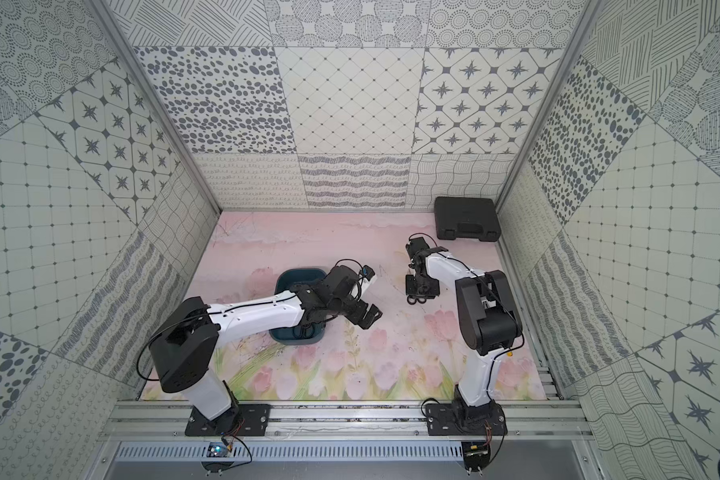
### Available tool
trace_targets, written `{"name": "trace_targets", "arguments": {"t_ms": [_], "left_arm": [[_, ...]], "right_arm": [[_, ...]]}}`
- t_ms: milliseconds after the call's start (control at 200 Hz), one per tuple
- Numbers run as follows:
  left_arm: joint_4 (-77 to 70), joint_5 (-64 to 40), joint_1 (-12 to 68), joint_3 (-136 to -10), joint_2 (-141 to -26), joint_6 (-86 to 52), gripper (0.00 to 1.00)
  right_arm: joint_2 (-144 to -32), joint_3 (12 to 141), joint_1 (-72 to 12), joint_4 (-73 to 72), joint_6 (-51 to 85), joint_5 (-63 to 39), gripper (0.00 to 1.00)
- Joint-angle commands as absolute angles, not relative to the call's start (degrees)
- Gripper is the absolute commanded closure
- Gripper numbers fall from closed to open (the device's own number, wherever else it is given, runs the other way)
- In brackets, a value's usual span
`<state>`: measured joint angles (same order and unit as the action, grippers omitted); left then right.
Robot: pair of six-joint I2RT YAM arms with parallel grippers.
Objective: Put the scissors into the storage box
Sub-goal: Pick up the scissors from the center of the board.
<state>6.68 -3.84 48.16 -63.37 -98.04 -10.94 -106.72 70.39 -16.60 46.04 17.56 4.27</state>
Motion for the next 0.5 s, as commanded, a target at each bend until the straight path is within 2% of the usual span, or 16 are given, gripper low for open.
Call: {"name": "trace_targets", "arguments": {"t_ms": [0,200,330,400,495], "left_arm": [[6.31,-3.15,47.68,-64.16,-98.36,-11.51,0.01],[6.46,-2.99,47.56,-64.16,-98.61,-11.69,0.01],[6.49,-2.48,47.56,-63.85,-98.05,-11.43,0.01],[6.27,-2.33,47.46,-63.51,-97.44,-11.19,0.01],[5.78,-2.31,47.55,-62.72,-96.66,-10.9,0.01]], "right_arm": [[-111.23,69.52,-18.52,43.86,18.29,6.21,0.63],[-111.63,69.43,-18.9,43.8,19.63,3.26,0.64],[-112.02,69.98,-18.81,43.87,19.6,3.6,0.72],[-112.31,70.37,-18.72,44.26,19.62,3.54,0.81],[-112.67,70.88,-18.63,44.45,19.46,3.36,0.86]]}}
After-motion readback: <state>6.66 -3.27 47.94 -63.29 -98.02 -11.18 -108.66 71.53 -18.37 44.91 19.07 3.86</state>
